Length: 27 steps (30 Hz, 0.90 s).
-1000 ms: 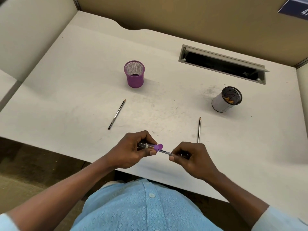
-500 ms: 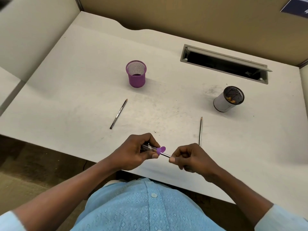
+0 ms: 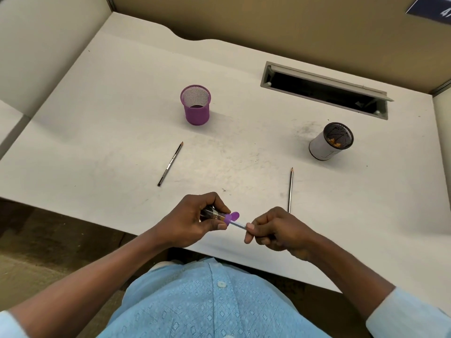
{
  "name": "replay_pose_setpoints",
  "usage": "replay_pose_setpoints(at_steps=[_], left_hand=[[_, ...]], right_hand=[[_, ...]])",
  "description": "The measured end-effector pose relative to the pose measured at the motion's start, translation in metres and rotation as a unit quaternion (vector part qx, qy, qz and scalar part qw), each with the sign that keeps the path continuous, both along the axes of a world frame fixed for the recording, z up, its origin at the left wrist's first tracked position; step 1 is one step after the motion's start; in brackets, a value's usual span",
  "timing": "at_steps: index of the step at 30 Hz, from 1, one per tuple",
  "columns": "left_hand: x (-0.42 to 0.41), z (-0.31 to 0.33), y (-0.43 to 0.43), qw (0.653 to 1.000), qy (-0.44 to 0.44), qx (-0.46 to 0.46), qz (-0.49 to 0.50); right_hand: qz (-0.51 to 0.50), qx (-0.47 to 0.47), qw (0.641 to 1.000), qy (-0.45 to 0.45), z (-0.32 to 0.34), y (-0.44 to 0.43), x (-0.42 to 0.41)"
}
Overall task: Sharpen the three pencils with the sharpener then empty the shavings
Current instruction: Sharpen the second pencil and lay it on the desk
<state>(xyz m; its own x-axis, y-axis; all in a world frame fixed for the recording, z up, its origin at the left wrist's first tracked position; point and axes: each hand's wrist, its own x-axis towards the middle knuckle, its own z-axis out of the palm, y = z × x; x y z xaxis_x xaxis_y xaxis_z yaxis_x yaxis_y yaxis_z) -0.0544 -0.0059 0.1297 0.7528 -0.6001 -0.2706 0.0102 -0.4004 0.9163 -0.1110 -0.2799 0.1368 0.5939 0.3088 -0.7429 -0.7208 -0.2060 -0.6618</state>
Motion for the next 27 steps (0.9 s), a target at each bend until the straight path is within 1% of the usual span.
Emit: replay_pose_setpoints(at_steps=[1,3,4,5,6,7,8,9,10,11,12,13,14,15,16,17,18,19,20,22,23,24,25,26,27], left_hand=[[-0.001,0.000,0.000,1.000,0.005,0.000,0.003],[-0.001,0.000,0.000,1.000,0.011,0.002,0.009],[-0.001,0.000,0.000,1.000,0.013,0.004,0.013],[-0.001,0.000,0.001,1.000,0.016,0.005,0.018],[-0.001,0.000,0.000,1.000,0.019,0.007,0.023],[-0.001,-0.001,-0.001,0.999,0.021,0.008,0.028],[-0.001,-0.001,-0.002,0.999,0.023,0.008,0.033],[-0.002,-0.001,-0.003,0.999,0.026,0.006,0.037],[-0.002,-0.001,-0.005,0.999,0.031,0.000,0.042],[-0.003,-0.001,-0.006,0.998,0.035,-0.006,0.046],[-0.003,0.000,-0.007,0.998,0.036,-0.009,0.049],[-0.003,0.001,-0.007,0.998,0.030,-0.007,0.048],[-0.002,0.002,-0.006,0.999,0.018,0.000,0.038],[-0.002,0.003,-0.005,1.000,0.007,0.008,0.021],[-0.002,0.003,-0.005,1.000,0.002,0.011,0.004],[-0.003,0.003,-0.005,1.000,0.006,0.009,-0.007],[-0.004,0.004,-0.005,1.000,0.011,0.005,-0.013],[-0.004,0.003,-0.005,1.000,0.015,0.000,-0.013],[-0.003,0.003,-0.006,1.000,0.012,-0.005,-0.008],[0.002,0.004,-0.006,1.000,0.003,-0.003,0.003],[0.005,0.004,-0.006,1.000,0.000,0.002,0.008],[0.007,0.003,-0.006,1.000,-0.003,0.007,0.012],[0.008,0.003,-0.006,1.000,0.000,0.008,0.017],[0.009,0.002,-0.007,1.000,0.007,0.006,0.022],[0.009,0.000,-0.008,0.999,0.018,0.001,0.028]], right_hand=[[0.009,0.004,1.000,-0.016,0.000,0.001,-0.001],[-0.005,-0.044,0.996,-0.084,0.000,0.005,-0.006],[-0.007,-0.094,0.984,-0.151,-0.003,0.006,-0.009],[0.003,-0.151,0.958,-0.245,-0.007,0.006,-0.012],[0.020,-0.200,0.914,-0.352,-0.011,0.006,-0.016],[0.038,-0.240,0.857,-0.454,-0.015,0.005,-0.018],[0.061,-0.283,0.792,-0.537,-0.017,0.006,-0.021],[0.084,-0.326,0.734,-0.590,-0.019,0.007,-0.024],[0.096,-0.356,0.692,-0.620,-0.020,0.007,-0.026],[0.094,-0.373,0.679,-0.626,-0.021,0.007,-0.027],[0.082,-0.371,0.706,-0.598,-0.019,0.008,-0.026],[0.059,-0.338,0.777,-0.528,-0.016,0.010,-0.024],[0.032,-0.264,0.872,-0.411,-0.013,0.011,-0.018],[0.006,-0.167,0.951,-0.261,-0.008,0.009,-0.012],[-0.014,-0.085,0.990,-0.112,-0.004,0.005,-0.007],[-0.018,-0.030,0.999,-0.005,0.000,0.000,-0.003],[-0.007,0.003,0.999,0.049,0.003,-0.004,-0.001],[0.008,0.017,0.998,0.056,0.005,-0.006,-0.001],[0.021,0.016,0.999,0.036,0.007,-0.006,-0.001],[0.024,-0.017,0.999,-0.045,0.007,-0.001,-0.004],[0.010,-0.055,0.994,-0.098,0.005,0.002,-0.005],[-0.001,-0.107,0.979,-0.176,0.002,0.002,-0.007],[-0.001,-0.163,0.946,-0.280,-0.002,0.002,-0.009],[0.012,-0.214,0.895,-0.391,-0.006,0.002,-0.011],[0.033,-0.260,0.830,-0.492,-0.009,0.003,-0.014]])
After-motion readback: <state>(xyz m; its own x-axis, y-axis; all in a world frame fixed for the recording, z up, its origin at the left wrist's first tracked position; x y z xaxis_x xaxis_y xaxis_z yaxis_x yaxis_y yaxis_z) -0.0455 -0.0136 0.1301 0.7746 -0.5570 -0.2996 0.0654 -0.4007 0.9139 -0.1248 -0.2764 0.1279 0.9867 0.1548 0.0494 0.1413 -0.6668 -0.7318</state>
